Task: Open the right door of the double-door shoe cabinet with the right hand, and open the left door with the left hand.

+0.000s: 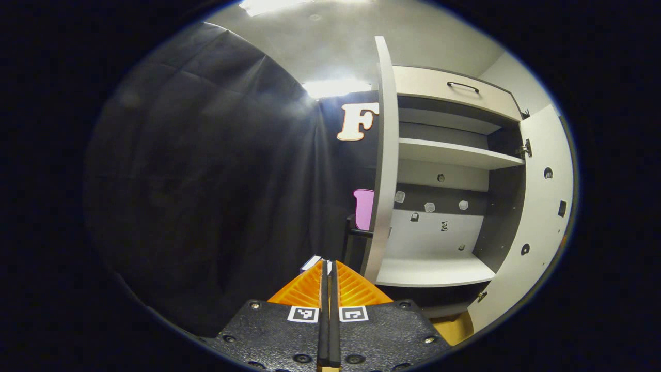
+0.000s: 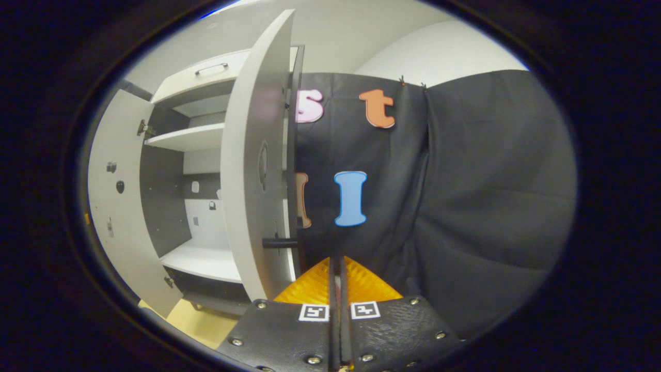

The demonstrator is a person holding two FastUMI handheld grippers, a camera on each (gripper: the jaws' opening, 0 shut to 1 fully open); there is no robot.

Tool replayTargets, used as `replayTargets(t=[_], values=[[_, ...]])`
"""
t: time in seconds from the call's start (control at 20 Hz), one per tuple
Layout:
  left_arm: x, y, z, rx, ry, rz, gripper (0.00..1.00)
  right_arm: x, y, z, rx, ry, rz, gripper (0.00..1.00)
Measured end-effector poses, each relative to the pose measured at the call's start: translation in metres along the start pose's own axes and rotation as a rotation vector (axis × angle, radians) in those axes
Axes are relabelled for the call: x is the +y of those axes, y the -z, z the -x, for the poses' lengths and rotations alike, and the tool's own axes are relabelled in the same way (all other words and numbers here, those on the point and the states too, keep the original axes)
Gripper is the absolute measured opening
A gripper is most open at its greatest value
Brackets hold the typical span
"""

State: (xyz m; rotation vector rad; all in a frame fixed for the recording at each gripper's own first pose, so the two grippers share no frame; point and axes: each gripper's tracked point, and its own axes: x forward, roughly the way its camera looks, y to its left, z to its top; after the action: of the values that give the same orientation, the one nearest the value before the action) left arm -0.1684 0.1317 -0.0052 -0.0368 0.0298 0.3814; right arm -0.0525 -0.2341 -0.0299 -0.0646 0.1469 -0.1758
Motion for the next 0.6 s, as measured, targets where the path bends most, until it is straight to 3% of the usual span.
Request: replayTargets(t=[0.25,0.4,0.6], values=[[-0.034,-0.015,0.012,-0.004,0.066,-0.026,0.0,0.013,-0.047,0.048,-0.12,0.01,0.055,0.01],[-0.069,-0.017,0.008,-0.006,0.146,-0.024,0.0,0.042,-0.059,0.06,-0.144,-0.042,0.08,0.01],[-0.105,-0.021,0.0,-0.015,0.239,-0.004,0.0,0.083,-0.055,0.066,-0.123,-0.138,-0.004,0.01]])
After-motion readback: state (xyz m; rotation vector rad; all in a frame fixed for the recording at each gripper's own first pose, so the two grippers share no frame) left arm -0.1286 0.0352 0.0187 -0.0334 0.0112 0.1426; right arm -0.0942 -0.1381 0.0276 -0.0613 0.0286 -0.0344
